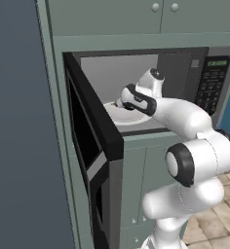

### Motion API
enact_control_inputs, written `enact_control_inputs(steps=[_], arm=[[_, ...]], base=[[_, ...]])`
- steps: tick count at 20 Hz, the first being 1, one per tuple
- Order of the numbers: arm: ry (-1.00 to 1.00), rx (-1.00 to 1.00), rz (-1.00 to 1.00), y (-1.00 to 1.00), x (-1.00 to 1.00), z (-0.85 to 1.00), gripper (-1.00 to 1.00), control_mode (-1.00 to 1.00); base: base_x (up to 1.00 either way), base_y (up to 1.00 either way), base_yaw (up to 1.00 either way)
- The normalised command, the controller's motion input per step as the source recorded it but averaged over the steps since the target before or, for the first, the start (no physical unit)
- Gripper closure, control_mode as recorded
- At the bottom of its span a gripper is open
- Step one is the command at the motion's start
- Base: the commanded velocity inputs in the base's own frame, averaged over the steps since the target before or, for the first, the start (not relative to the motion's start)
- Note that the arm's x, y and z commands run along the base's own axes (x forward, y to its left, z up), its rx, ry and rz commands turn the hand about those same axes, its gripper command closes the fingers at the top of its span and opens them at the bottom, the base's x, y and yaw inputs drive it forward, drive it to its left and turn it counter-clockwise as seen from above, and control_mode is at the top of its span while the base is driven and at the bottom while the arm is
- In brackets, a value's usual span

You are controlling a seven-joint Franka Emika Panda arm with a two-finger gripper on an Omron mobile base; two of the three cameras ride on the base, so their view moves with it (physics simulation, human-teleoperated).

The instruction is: Pick the eggplant from the microwave and place it on plate located on the counter.

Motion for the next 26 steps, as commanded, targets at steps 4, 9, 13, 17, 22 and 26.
enact_control_inputs(steps=[4,9,13,17,22,26], arm=[[0.02,0.00,-0.06,-0.08,-0.98,0.13,1.00,-1.00],[0.01,0.01,-0.03,0.00,-1.00,0.34,1.00,-1.00],[0.09,0.01,-0.03,-0.01,-1.00,0.47,1.00,-1.00],[0.09,0.04,-0.10,-0.33,-0.98,0.35,1.00,-1.00],[0.11,0.04,-0.11,-0.60,-0.82,0.09,1.00,-1.00],[0.11,0.00,-0.11,-0.23,-0.69,0.06,1.00,-1.00]], base=[[0.00,0.00,0.00],[0.00,0.00,0.00],[0.00,0.00,0.00],[0.00,0.00,0.00],[0.00,0.00,0.00],[0.00,0.00,0.00]])
